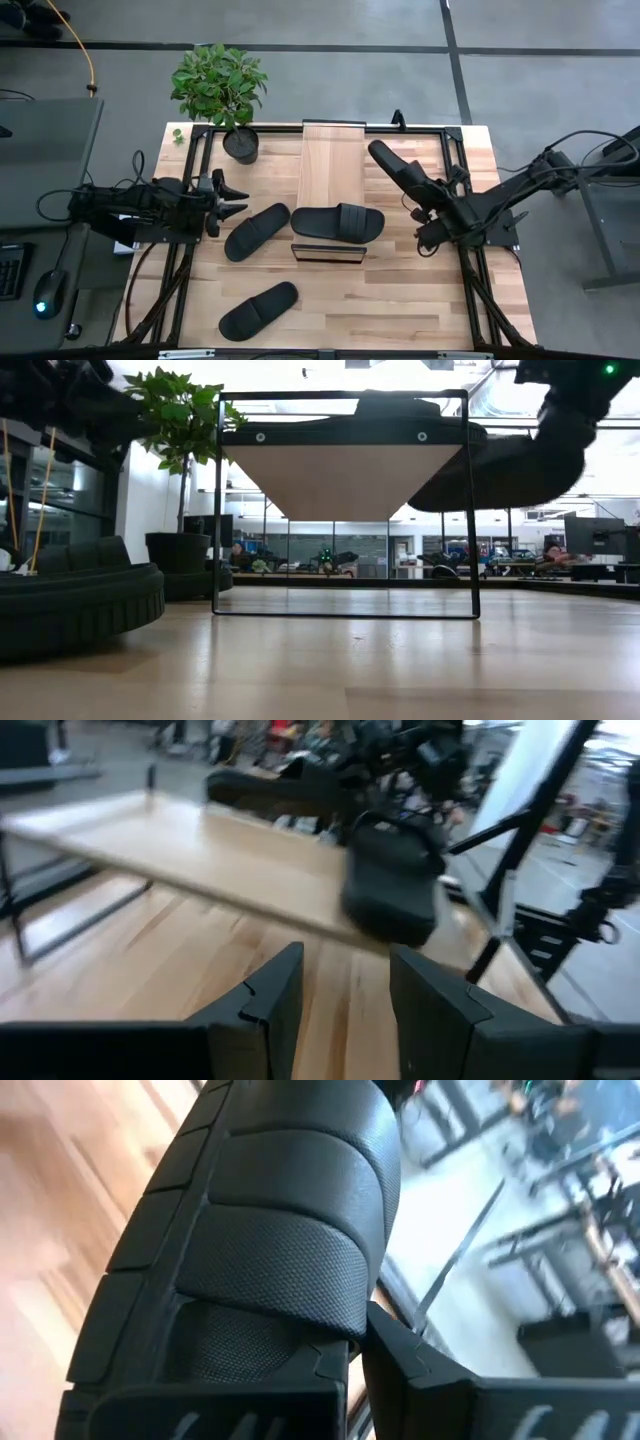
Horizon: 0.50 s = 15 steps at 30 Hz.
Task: Pick and place slides into the shelf
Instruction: Put the black slide on the shelf
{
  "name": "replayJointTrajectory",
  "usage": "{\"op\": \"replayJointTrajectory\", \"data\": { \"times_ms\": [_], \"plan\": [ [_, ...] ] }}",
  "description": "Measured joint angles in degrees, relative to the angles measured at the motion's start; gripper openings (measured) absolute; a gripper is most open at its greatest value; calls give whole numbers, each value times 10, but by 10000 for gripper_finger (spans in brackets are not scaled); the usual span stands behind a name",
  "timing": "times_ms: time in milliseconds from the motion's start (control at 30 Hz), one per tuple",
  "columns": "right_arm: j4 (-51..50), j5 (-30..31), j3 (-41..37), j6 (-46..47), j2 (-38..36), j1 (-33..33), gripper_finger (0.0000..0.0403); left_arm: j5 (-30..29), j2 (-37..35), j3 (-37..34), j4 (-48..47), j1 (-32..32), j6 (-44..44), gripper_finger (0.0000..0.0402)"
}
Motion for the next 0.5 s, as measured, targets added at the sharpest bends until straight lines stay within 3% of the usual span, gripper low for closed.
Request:
{"op": "replayJointTrajectory", "data": {
  "times_ms": [233, 333, 500],
  "plan": [
    [23, 114, 86, -77, 1, 19, 0, 6, 0, 0, 59, 0, 125, 134],
    [81, 117, 117, -137, 1, 29, 0, 3, 0, 0, 66, 0, 193, 134],
    [255, 76, 123, -331, 1, 48, 0, 2, 0, 0, 64, 0, 302, 134]
  ]
}}
